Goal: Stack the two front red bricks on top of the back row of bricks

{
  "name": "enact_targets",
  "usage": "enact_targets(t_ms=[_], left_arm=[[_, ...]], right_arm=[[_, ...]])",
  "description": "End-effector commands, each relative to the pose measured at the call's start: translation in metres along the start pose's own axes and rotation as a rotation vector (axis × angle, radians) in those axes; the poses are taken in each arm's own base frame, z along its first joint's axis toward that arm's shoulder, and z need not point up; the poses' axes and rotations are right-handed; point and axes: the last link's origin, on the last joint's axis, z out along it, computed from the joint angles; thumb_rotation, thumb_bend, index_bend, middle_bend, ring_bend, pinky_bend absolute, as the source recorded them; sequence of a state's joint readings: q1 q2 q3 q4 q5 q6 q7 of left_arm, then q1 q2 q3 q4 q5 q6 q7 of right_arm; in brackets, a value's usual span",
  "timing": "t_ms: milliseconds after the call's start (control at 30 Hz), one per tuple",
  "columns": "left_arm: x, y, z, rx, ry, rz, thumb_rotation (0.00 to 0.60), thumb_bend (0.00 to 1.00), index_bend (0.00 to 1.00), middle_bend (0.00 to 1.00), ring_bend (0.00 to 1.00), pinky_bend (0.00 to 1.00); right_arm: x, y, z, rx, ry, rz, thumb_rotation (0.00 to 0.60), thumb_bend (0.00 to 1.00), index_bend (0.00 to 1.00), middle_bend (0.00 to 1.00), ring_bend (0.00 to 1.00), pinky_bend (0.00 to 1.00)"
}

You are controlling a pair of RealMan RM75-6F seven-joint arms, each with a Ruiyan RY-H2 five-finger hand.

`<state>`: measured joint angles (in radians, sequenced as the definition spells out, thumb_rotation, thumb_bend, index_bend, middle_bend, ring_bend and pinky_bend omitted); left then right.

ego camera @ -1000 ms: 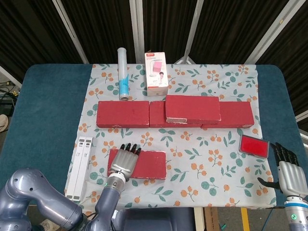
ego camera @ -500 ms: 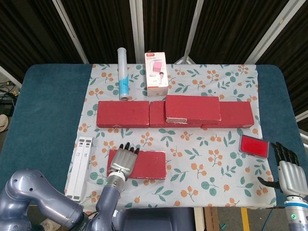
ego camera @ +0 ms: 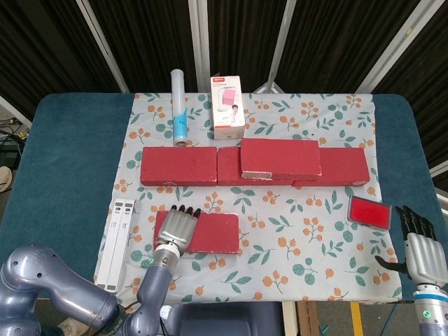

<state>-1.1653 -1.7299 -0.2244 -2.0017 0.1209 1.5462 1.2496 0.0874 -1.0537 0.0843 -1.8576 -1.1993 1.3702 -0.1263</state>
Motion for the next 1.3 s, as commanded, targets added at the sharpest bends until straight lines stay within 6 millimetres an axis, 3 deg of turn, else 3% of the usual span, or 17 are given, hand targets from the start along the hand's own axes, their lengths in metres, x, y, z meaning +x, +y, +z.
enact_targets(t_ms=[33,333,767,1067,1300], left_arm=[[0.003,-0.002,0.001,0.005,0.012,-0.004,0.600,0.00,0.23,0.33,0.27,0.28],[0.024,-0.012,0.002,0.021,0.064,-0.041,0.600,0.00,0.23,0.37,0.33,0.33],[0.084,-0.043,0.007,-0.001,0.097,-0.086,0.600,0.00,0.23,0.37,0.33,0.32],[0.115,-0.088,0.047,0.061,0.041,-0.127,0.600,0.00,0.25,0.36,0.33,0.30],[0.141,-0.104,0.070,0.063,0.059,-0.044,0.600,0.00,0.27,0.35,0.33,0.29]], right_arm=[[0.000,0.000,0.000,-0.002,0.004,0.000,0.600,0.07,0.00,0.00,0.00,0.00],[0.000,0.002,0.002,-0.010,0.015,-0.002,0.600,0.07,0.00,0.00,0.00,0.00],[-0.004,0.007,0.009,-0.046,0.005,-0.019,0.600,0.07,0.00,0.00,0.00,0.00],[-0.009,0.013,0.017,-0.100,-0.001,-0.041,0.600,0.07,0.00,0.00,0.00,0.00],[-0.008,0.018,0.021,-0.143,0.018,-0.052,0.600,0.07,0.00,0.00,0.00,0.00]])
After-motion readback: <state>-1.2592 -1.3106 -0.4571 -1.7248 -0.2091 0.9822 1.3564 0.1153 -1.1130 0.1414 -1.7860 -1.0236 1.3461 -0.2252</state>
